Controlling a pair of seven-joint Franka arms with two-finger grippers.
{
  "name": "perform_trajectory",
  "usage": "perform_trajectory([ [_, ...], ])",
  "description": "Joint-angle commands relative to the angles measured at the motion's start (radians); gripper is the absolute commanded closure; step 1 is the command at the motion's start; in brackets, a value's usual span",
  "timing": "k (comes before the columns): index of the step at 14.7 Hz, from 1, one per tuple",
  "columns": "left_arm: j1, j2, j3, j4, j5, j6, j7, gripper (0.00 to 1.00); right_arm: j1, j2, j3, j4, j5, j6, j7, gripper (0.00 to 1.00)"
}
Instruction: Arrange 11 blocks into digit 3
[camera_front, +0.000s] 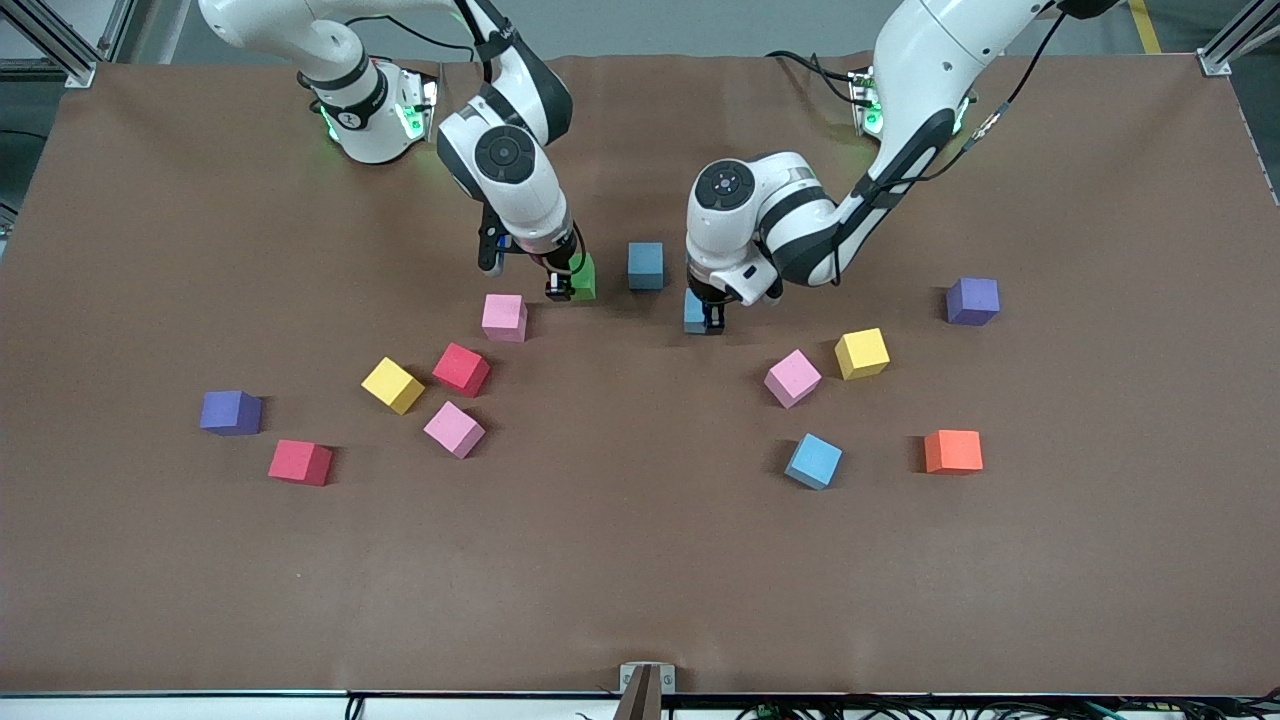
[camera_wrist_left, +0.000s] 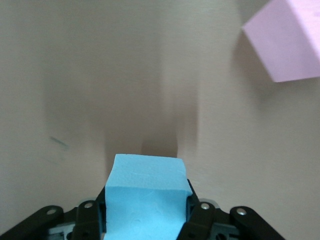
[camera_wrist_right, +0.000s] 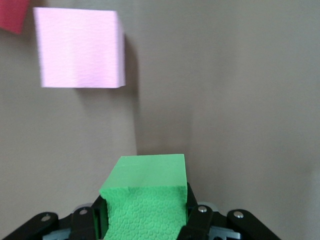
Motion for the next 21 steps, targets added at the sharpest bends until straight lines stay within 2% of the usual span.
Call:
perform_trajectory([
  [1, 0.006, -0.046, -0.022, -0.059, 0.019, 0.015, -0.225, 0.85, 0.029, 0.028, -0.003, -0.023, -0.006, 0.052, 0.075, 1.00],
  [4, 0.006, -0.047, -0.044, -0.064, 0.019, 0.015, -0.287, 0.85, 0.060, 0.078, -0.003, -0.020, -0.004, 0.120, 0.098, 1.00],
  [10, 0.003, -0.045, -0.076, -0.062, 0.019, 0.015, -0.388, 0.85, 0.086, 0.117, -0.003, -0.017, -0.001, 0.190, 0.165, 1.00],
  [21, -0.016, -0.024, -0.088, -0.064, 0.019, 0.012, -0.477, 0.85, 0.121, 0.120, -0.002, -0.017, -0.001, 0.180, 0.230, 1.00],
])
